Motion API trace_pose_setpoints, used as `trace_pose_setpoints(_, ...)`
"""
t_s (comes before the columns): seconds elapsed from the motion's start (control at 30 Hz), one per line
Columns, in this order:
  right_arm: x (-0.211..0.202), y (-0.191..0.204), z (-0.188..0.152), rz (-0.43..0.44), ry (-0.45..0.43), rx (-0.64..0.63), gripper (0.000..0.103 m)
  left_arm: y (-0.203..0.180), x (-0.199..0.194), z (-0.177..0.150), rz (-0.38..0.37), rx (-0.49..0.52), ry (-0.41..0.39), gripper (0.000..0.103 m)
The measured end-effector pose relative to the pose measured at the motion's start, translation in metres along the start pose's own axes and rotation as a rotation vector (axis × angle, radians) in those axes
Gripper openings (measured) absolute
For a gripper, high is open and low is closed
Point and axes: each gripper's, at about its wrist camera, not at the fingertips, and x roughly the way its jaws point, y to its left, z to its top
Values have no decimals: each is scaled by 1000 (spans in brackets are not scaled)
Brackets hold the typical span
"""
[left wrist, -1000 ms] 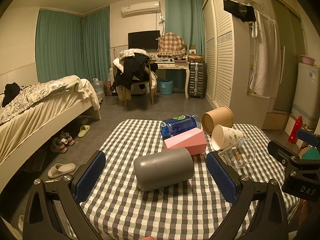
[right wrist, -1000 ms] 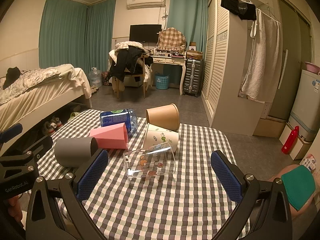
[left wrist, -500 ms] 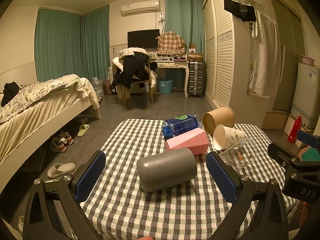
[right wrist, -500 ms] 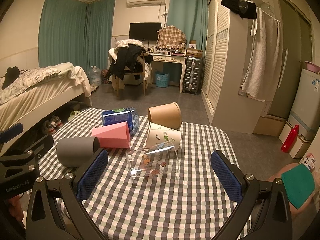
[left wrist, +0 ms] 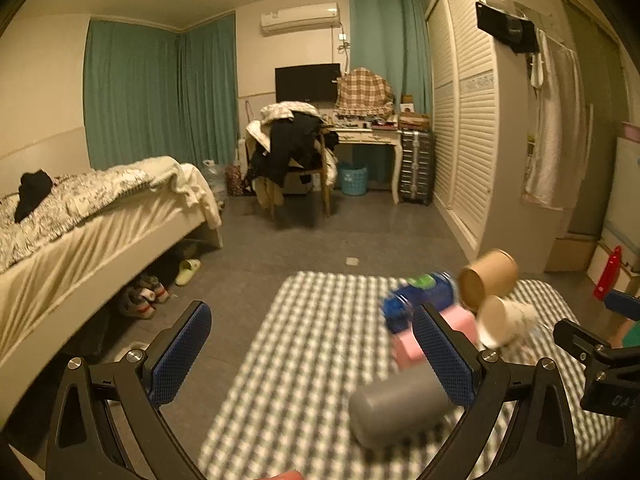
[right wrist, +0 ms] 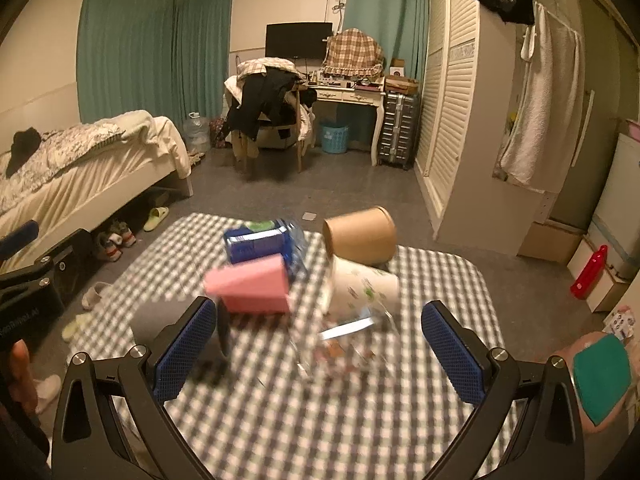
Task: Flip cup upside down
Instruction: 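Reach the right tool to the blue water bottle and close on it, then lift the bottle with the right tool and rotate it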
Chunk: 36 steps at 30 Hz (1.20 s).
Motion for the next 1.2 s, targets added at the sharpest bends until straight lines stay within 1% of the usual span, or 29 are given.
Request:
trace_pose_setpoints(0.13, 31, 14, 27, 28, 47, 25, 103, 15, 28, 14, 10, -14, 8, 103)
trace_pose_setpoints(0.23, 60, 16, 44, 44, 84, 36, 103, 26, 48, 9, 31, -40, 39, 103)
trace_pose_setpoints(0.3, 85, 15, 53, 45, 138, 42, 103, 34, 63, 0, 34, -55, 72, 103)
trace_pose_setpoints(0.33, 100, 14, 58, 49, 172, 48, 103, 40, 70, -5, 51, -66, 94, 103)
trace_pose_setpoints(0.43, 136, 17, 69, 22, 253, 63, 103, 55, 82, -12, 91, -100, 115, 103)
trace_pose_setpoints(0.53, 165, 31, 74, 47, 322, 95, 103, 69, 91, -15, 115, -172, 136, 103)
trace_pose_setpoints(0.6, 185, 42, 75, 53, 364, 113, 103, 76, 94, -15, 140, -207, 131, 103)
trace_pose_setpoints(0.67, 205, 51, 74, 30, 400, 133, 103, 78, 95, -15, 167, -201, 120, 103)
trace_pose_setpoints(0.77, 228, 47, 68, 21, 473, 223, 103, 77, 101, -13, 187, -178, 118, 103)
trace_pose_setpoints(0.8, 232, 45, 66, 12, 485, 242, 103, 77, 107, -11, 198, -172, 118, 103)
trace_pose_setpoints(0.9, 239, 41, 64, 4, 496, 275, 103, 77, 124, -6, 189, -168, 136, 103)
trace_pose_setpoints(0.97, 244, 46, 68, -6, 507, 270, 103, 77, 134, -8, 157, -169, 150, 103)
trace_pose_setpoints(1.0, 247, 48, 69, -10, 514, 262, 103, 78, 139, -10, 131, -180, 169, 103)
trace_pose_setpoints(1.07, 252, 51, 69, 5, 533, 274, 103, 80, 145, -14, 114, -202, 193, 103)
trace_pose_setpoints(1.13, 260, 54, 68, 32, 560, 292, 103, 80, 144, -15, 120, -207, 196, 103)
trace_pose_setpoints(1.2, 265, 58, 68, 26, 567, 281, 103, 83, 142, -15, 122, -214, 191, 103)
